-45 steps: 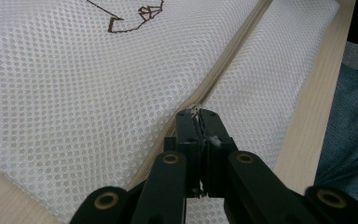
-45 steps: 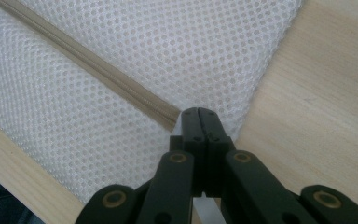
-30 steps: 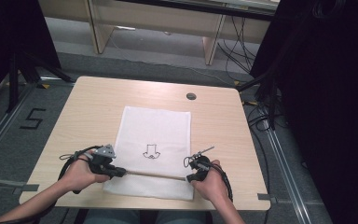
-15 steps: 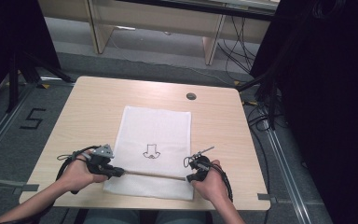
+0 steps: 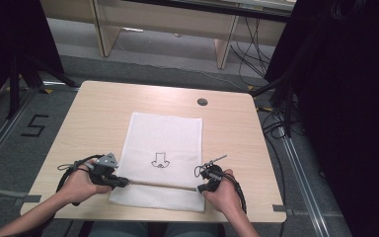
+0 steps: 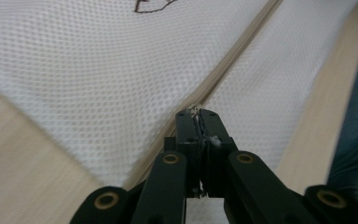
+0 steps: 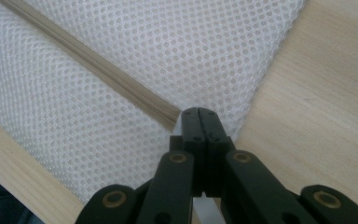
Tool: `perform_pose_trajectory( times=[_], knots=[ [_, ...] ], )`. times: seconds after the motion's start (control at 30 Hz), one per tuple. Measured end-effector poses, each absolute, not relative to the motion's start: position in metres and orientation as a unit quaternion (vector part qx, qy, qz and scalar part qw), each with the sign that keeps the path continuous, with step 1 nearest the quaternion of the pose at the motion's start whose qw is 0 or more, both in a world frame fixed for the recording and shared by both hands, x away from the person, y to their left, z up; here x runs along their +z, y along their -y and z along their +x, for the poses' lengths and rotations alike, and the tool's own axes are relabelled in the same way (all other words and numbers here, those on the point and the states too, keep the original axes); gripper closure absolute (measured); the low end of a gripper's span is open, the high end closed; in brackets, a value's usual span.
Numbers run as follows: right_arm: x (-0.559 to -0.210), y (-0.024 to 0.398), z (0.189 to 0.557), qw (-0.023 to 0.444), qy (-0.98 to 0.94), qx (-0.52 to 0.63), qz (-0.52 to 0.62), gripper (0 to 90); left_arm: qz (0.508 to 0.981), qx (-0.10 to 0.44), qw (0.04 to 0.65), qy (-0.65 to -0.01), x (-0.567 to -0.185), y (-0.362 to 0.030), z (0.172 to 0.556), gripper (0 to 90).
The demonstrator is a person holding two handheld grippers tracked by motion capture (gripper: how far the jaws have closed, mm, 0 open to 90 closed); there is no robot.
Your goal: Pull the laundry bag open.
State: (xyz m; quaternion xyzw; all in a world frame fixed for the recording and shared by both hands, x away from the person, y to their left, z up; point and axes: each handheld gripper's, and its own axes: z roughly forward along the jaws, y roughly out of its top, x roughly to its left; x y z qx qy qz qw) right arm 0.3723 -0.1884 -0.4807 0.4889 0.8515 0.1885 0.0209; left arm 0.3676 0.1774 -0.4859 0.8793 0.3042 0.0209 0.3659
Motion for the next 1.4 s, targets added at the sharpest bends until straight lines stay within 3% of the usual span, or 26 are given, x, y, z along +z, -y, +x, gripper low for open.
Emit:
perform_pose_trajectory(
  times=[1.4],
  knots=[
    [-0.481,0.189,0.372,0.018,-0.850,0.192,0.490,90.0,0.868,0.020,0.370,-0.330,-0.486,-0.199,0.369,87.6]
  ],
)
